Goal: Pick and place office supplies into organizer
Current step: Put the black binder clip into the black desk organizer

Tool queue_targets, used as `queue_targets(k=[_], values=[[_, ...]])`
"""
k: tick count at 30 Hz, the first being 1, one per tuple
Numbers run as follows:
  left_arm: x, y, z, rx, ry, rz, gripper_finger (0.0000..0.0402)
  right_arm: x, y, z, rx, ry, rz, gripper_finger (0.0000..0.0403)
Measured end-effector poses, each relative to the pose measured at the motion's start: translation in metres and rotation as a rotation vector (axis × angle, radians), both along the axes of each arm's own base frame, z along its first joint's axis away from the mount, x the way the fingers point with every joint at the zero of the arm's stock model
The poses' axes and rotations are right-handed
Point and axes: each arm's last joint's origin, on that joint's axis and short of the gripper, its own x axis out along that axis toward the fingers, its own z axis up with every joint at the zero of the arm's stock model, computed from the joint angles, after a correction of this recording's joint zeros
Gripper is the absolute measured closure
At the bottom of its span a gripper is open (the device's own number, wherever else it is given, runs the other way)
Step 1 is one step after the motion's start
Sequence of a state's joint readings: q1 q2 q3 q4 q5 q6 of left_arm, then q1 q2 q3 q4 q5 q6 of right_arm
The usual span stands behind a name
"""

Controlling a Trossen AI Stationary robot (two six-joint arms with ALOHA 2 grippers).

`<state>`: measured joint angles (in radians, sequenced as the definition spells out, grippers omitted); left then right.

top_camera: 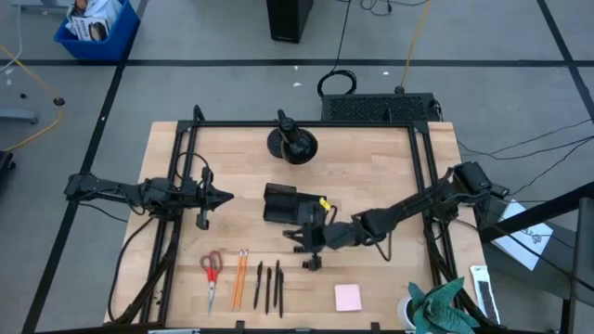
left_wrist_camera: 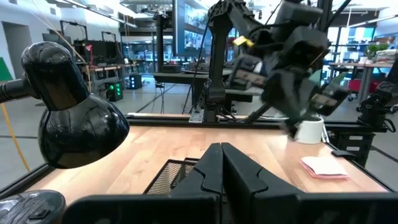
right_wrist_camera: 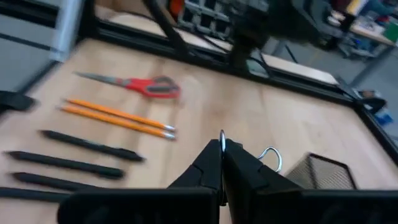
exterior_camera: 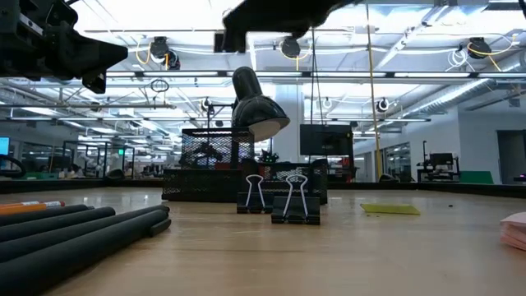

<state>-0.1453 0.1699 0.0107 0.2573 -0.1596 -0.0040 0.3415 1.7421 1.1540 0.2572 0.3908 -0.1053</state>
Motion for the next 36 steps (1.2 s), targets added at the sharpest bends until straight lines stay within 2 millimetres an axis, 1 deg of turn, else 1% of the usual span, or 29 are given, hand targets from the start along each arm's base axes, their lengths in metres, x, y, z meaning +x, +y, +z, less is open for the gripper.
queue_targets(k=[3, 8, 12, 17, 19, 23, 29, 36], values=[[0.000, 0.000, 0.000, 0.000, 0.001, 0.004, 0.0396, 0.010, -0.013, -0.007, -0.013, -0.002, -0.034, 0.0402], [0.000, 0.000, 0.000, 0.016, 0.002, 0.014, 0.0396, 0.024, -0.030, -0.030, -0.025, 0.034, -0.078, 0.0402], [0.000, 0.001, 0.000, 0.026, 0.004, 0.036, 0.0396, 0.036, -0.042, -0.046, 0.009, 0.012, -0.056, 0.0402], [0.000, 0.001, 0.000, 0.026, 0.004, 0.037, 0.0396, 0.043, -0.053, -0.063, -0.015, 0.026, -0.077, 0.0403], [0.000, 0.001, 0.000, 0.029, 0.004, 0.040, 0.0396, 0.044, -0.055, -0.069, -0.020, 0.041, -0.083, 0.0403], [0.000, 0.002, 0.000, 0.031, 0.005, 0.057, 0.0396, 0.045, -0.056, -0.076, -0.090, 0.057, -0.129, 0.0403], [0.000, 0.002, 0.000, 0.030, 0.005, 0.063, 0.0396, 0.044, -0.057, -0.077, -0.095, 0.068, -0.132, 0.0403], [0.000, 0.002, 0.000, 0.030, 0.005, 0.063, 0.0396, 0.042, -0.057, -0.082, -0.093, 0.120, -0.134, 0.0403]])
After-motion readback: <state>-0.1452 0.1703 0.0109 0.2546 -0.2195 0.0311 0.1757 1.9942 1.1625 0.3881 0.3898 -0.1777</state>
